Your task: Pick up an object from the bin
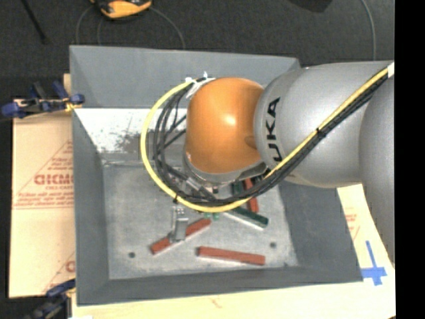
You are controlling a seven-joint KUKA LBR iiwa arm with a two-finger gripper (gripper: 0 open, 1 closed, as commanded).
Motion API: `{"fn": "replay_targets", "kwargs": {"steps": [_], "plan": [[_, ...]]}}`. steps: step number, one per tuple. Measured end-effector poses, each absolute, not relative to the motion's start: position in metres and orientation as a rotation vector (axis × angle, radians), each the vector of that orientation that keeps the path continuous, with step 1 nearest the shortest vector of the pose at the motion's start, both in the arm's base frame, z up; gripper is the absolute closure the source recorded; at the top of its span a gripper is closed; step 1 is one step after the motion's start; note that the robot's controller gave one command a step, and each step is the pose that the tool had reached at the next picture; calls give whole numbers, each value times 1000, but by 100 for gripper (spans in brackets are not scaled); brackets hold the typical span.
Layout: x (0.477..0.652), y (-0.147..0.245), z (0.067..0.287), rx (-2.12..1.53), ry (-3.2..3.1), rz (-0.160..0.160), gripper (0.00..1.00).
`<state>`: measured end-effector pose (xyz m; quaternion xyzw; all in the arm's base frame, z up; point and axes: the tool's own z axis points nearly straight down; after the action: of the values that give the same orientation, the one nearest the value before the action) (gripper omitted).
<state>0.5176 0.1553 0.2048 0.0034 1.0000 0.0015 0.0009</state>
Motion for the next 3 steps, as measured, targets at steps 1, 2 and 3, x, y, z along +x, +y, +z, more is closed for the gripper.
{"fn": "replay_targets", "kwargs": {"steps": [1,2,3], "plan": [[518,155,205,11,3140,5,0],[567,127,155,34,3128,9,0],[552,104,103,-136,3133,-2,0]]}}
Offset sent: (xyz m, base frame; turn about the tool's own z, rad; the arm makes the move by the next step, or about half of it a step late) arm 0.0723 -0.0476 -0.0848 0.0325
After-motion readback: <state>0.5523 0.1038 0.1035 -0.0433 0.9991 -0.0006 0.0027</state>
